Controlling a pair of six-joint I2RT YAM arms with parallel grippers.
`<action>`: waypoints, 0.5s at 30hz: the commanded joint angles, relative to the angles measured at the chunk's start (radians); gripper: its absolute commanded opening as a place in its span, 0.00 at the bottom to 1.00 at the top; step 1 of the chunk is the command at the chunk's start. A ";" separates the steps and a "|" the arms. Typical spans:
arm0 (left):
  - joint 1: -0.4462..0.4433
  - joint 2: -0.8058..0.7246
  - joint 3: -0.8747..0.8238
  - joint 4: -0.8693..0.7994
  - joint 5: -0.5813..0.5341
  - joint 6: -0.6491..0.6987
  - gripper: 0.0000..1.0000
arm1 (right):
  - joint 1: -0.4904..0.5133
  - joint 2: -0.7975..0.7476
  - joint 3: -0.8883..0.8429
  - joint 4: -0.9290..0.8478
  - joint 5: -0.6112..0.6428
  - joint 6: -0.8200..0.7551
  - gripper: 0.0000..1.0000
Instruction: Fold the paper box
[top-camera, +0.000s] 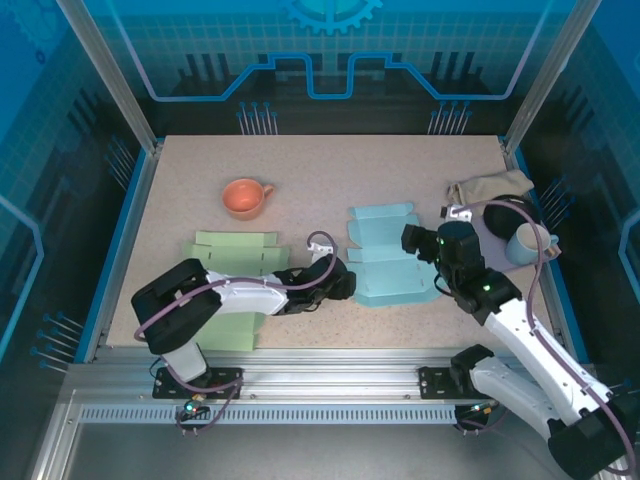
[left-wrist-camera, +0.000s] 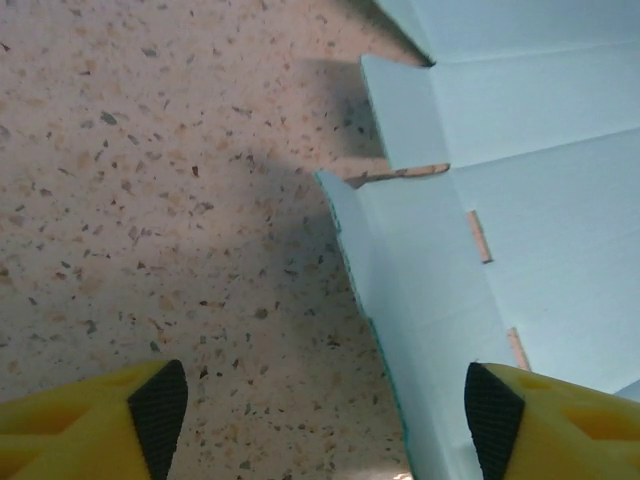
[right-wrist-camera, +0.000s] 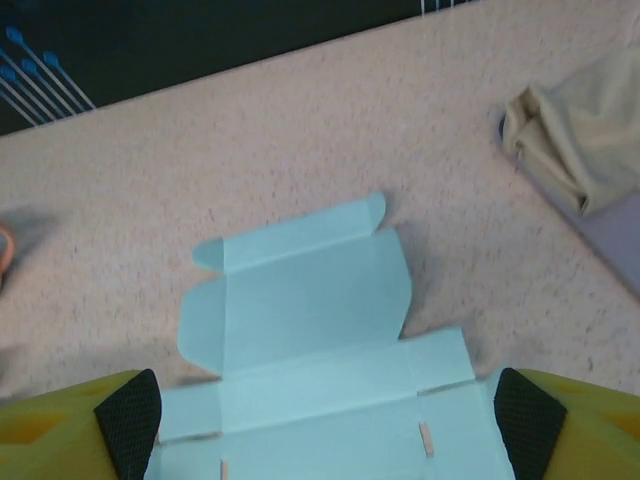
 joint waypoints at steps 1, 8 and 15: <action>-0.022 0.022 0.033 0.038 0.013 -0.032 0.71 | -0.016 -0.033 0.000 0.076 -0.064 -0.004 0.89; -0.038 0.070 0.054 0.058 0.006 -0.052 0.53 | -0.018 -0.002 0.032 0.031 -0.070 -0.012 0.90; -0.037 0.046 0.085 0.027 -0.043 0.006 0.00 | -0.021 -0.008 0.037 0.031 -0.093 -0.025 0.91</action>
